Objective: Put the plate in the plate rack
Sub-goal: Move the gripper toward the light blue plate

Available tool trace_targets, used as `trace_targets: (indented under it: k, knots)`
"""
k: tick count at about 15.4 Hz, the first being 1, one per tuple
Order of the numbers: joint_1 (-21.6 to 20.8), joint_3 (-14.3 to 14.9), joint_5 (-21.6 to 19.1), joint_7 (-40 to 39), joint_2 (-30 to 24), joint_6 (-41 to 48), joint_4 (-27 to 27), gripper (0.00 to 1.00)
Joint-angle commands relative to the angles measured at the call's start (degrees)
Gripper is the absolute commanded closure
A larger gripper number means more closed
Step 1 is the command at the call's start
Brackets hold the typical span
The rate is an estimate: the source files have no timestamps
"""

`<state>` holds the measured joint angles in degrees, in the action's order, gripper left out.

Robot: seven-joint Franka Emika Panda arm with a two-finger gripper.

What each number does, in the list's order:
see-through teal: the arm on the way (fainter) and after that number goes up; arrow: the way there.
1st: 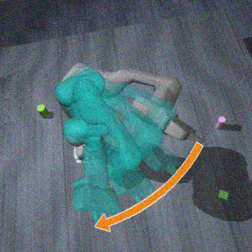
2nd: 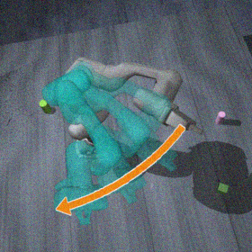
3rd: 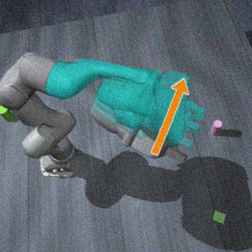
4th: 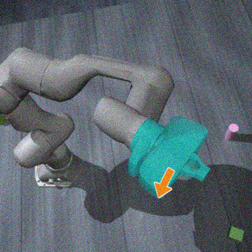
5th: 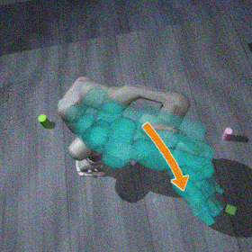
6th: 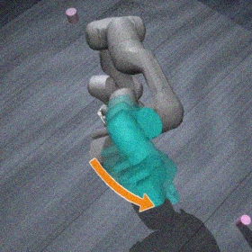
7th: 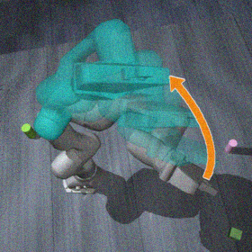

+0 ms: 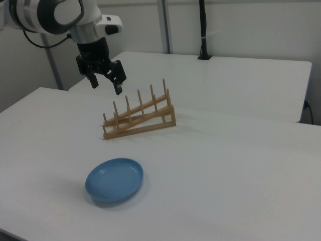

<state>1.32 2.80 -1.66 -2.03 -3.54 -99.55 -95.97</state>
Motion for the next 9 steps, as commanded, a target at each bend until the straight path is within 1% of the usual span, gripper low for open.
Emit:
trace_targets:
  k: [1,2,3,4,6,8,9]
  knots:
    - [1.3,0.3,0.7,-12.9,-0.2,3.6,0.4,0.0]
    - [1.8,0.3,2.1,-19.6,-0.2,5.7,0.4,0.0]
    - [2.2,0.3,4.1,-23.9,-0.1,6.6,0.1,0.0]
    - [2.3,0.2,5.5,-25.0,0.4,6.5,-0.4,0.0]
    - [3.0,0.3,6.6,-24.9,1.3,4.4,-2.7,0.0]
    - [4.6,0.3,6.7,-24.9,2.0,-2.8,-7.1,0.0]
    - [4.7,0.3,6.7,-24.9,3.1,-6.9,-9.3,0.0]
